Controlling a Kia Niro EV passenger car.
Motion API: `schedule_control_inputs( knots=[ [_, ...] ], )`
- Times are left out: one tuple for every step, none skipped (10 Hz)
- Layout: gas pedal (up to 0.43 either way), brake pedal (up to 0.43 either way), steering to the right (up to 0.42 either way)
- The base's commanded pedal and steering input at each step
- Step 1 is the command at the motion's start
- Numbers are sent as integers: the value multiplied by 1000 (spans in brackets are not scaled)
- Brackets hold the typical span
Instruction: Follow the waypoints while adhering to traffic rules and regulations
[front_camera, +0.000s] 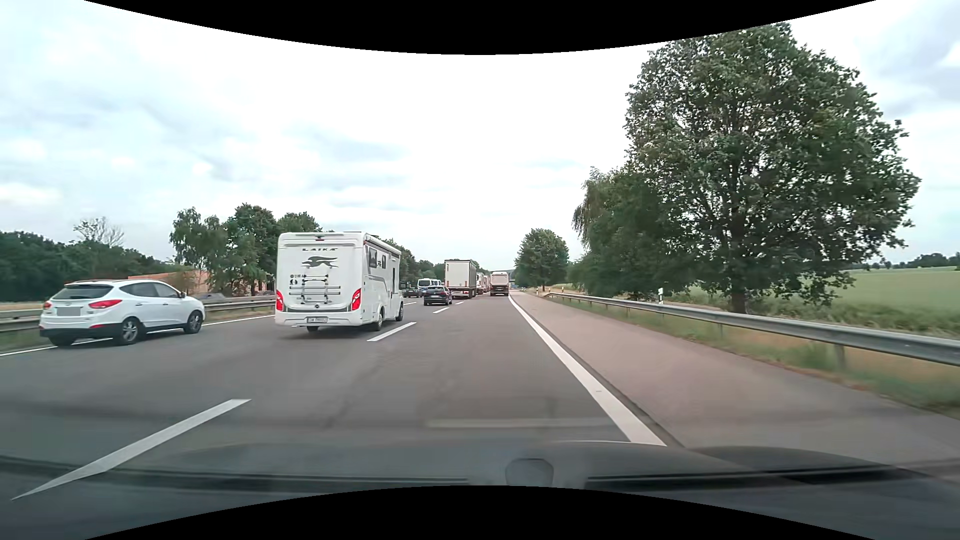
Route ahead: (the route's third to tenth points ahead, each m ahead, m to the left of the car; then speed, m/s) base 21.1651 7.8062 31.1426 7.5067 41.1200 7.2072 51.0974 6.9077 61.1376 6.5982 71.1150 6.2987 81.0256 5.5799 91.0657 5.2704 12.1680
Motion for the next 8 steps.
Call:
schedule_control_inputs(
  knots=[
    [138, 0, 2],
    [138, 0, 2],
    [138, 0, 2],
    [138, 0, 2],
    [138, 0, 1],
    [138, 0, 1],
    [138, 0, 1],
    [130, 0, 1]
  ],
)
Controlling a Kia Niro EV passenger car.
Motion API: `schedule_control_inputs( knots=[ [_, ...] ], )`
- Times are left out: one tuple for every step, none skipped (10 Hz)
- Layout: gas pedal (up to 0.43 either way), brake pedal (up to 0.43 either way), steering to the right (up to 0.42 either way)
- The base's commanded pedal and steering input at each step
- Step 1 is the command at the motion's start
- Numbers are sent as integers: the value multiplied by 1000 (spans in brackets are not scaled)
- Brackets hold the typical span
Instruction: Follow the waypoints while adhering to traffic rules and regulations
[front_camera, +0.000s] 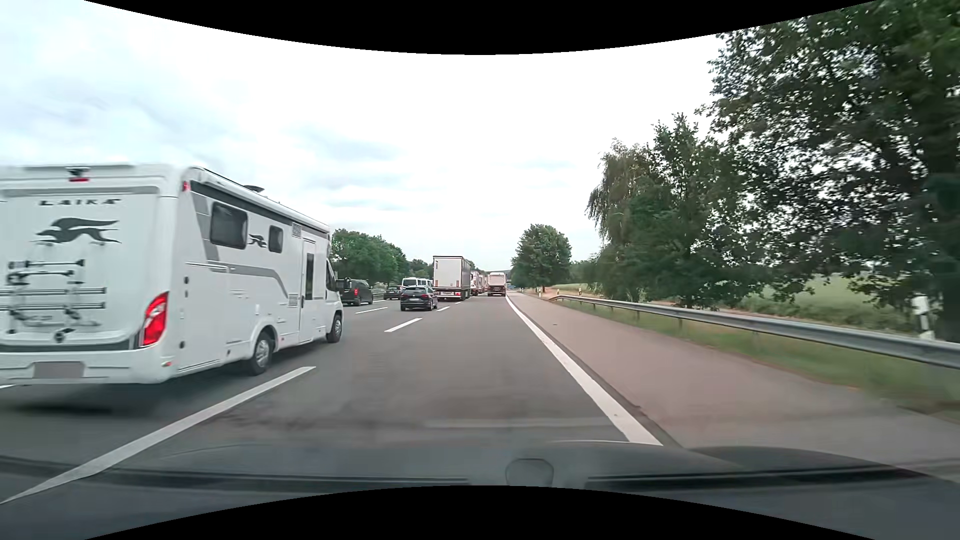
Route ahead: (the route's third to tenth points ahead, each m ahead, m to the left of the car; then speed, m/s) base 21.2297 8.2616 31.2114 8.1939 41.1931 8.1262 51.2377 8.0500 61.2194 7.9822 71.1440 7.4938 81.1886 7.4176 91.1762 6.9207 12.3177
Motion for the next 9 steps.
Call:
schedule_control_inputs(
  knots=[
    [130, 0, 1],
    [130, 0, 0],
    [130, 0, 0],
    [130, 0, -1],
    [130, 0, -1],
    [130, 0, -1],
    [130, 0, -1],
    [130, 0, -1],
    [130, 0, -1]
  ],
)
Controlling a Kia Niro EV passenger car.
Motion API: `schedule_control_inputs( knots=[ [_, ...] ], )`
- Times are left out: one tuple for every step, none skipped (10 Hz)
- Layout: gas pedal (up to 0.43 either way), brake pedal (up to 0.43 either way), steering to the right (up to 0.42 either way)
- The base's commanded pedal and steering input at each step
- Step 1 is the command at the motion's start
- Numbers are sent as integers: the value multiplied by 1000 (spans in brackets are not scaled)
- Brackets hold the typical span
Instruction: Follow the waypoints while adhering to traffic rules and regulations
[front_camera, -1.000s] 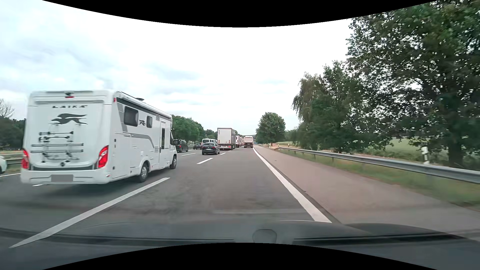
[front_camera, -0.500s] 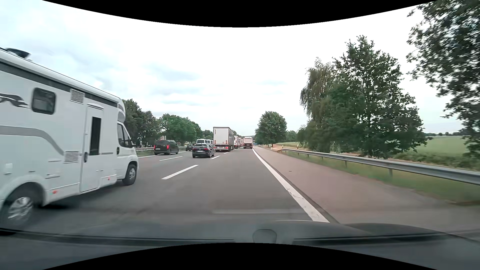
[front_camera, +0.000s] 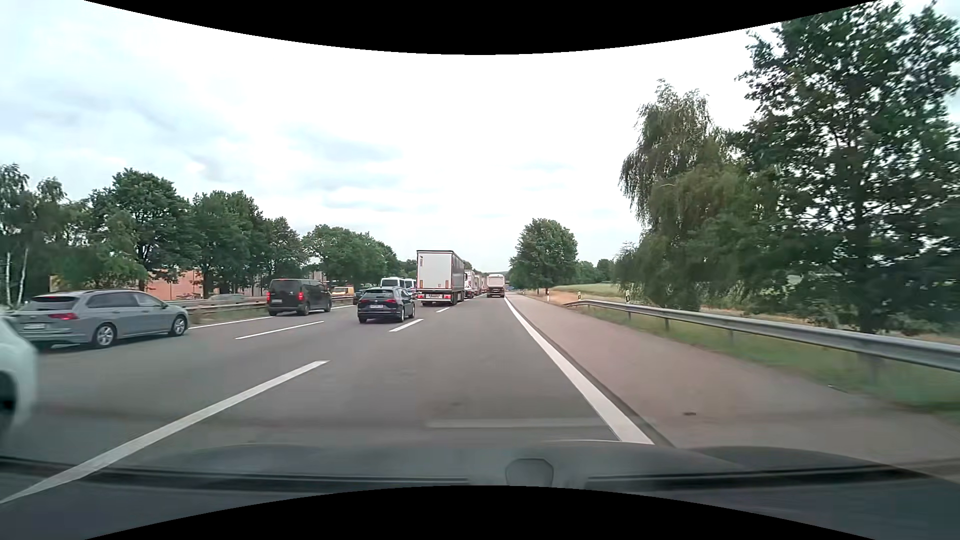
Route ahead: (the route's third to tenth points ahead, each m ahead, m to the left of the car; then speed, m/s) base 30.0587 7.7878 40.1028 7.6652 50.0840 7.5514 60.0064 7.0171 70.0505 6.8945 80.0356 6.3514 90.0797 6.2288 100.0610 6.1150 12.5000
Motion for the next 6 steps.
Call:
schedule_control_inputs(
  knots=[
    [130, 0, -1],
    [130, 0, -1],
    [130, 0, -1],
    [130, 0, -1],
    [130, 0, -1],
    [130, 0, -1]
  ],
)
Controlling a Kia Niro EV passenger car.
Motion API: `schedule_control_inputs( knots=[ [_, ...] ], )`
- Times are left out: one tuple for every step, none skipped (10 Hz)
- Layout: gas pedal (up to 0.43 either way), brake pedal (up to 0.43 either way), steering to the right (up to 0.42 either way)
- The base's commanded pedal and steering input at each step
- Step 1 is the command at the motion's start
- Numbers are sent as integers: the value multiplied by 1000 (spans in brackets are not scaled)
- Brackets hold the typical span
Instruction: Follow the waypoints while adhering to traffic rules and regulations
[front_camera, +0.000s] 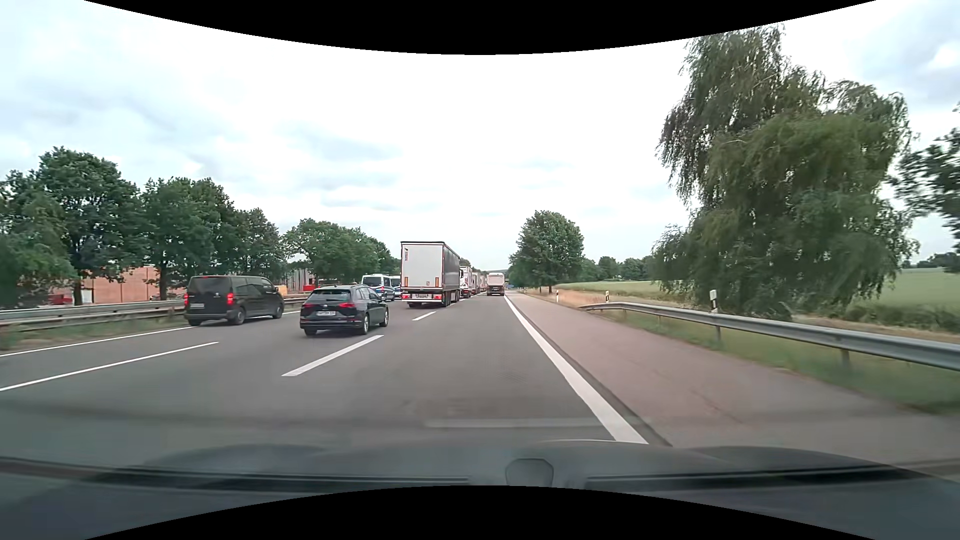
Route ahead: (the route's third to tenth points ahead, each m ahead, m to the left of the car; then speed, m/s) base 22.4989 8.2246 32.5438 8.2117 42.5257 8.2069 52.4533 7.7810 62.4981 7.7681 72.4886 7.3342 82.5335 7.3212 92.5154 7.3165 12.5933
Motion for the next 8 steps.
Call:
schedule_control_inputs(
  knots=[
    [130, 0, -1],
    [130, 0, -1],
    [130, 0, -2],
    [130, 0, -2],
    [130, 0, -2],
    [130, 0, -1],
    [130, 0, -2],
    [130, 0, -2]
  ],
)
